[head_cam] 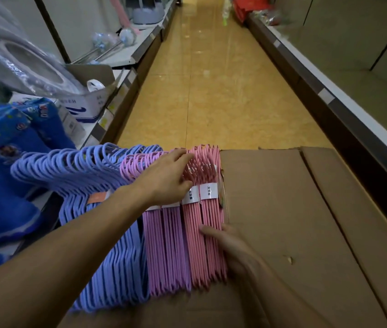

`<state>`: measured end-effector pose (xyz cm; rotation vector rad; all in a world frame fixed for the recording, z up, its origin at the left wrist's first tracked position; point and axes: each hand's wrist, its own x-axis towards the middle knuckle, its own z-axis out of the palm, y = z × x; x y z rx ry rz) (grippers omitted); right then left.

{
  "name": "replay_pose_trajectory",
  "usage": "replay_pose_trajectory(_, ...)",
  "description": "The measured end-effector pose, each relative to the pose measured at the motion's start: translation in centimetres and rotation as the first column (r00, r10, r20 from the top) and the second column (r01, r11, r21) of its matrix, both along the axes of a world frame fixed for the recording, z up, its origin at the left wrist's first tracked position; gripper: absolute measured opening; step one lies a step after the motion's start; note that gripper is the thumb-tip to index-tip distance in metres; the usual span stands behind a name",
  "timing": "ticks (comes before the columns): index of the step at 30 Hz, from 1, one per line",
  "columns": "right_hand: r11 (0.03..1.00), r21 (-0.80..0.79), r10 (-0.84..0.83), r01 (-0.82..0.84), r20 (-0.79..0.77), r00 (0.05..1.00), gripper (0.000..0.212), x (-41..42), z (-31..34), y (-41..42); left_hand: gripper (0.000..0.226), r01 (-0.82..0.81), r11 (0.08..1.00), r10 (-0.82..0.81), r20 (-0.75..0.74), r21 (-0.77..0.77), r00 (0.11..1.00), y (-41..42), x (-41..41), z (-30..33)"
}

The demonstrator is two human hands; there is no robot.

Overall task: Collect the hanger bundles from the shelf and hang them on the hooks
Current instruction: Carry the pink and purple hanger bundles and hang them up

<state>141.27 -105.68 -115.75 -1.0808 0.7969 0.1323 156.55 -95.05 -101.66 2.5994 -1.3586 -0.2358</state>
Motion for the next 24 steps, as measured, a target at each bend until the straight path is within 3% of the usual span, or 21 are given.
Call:
replay_pose_trajectory(6,0.997,-0.07,0.014,-0.015,-0.018,1.0,0.039,-2.2,0.9,-2.9,0.078,0.095,0.995,-0.095,0.02,-0.02,0.995,-1.2,-0.2,0.1)
replay_pose_trajectory(15,0.977,-0.134,0.153,-0.168,-0.11,0.982,0.074,-6.8,2.3,-9.3,0.065,0.201,0.98,-0.198,-0.125,0.01,0.972,-5.4,-2.5,-1.0)
replay_pose_trajectory(19,0.946,-0.24,0.197,-0.22,-0.116,0.974,0.068,-6.9,2.5,-9.3,0.062,0.201,0.98,-0.199,-0.153,-0.001,0.968,-6.0,-2.8,-1.3)
replay_pose_trajectory(22,0.869,-0.451,0.159,-0.203,-0.134,0.978,0.109,-6.1,3.0,-8.4,0.062,0.204,0.979,-0.201,-0.152,0.002,0.968,-5.9,-2.7,-1.4)
replay_pose_trajectory(24,0.754,-0.63,0.114,-0.183,-0.15,0.982,0.127,-5.4,3.0,-7.1,0.063,0.2,0.98,-0.197,-0.152,0.001,0.968,-6.0,-2.7,-1.4)
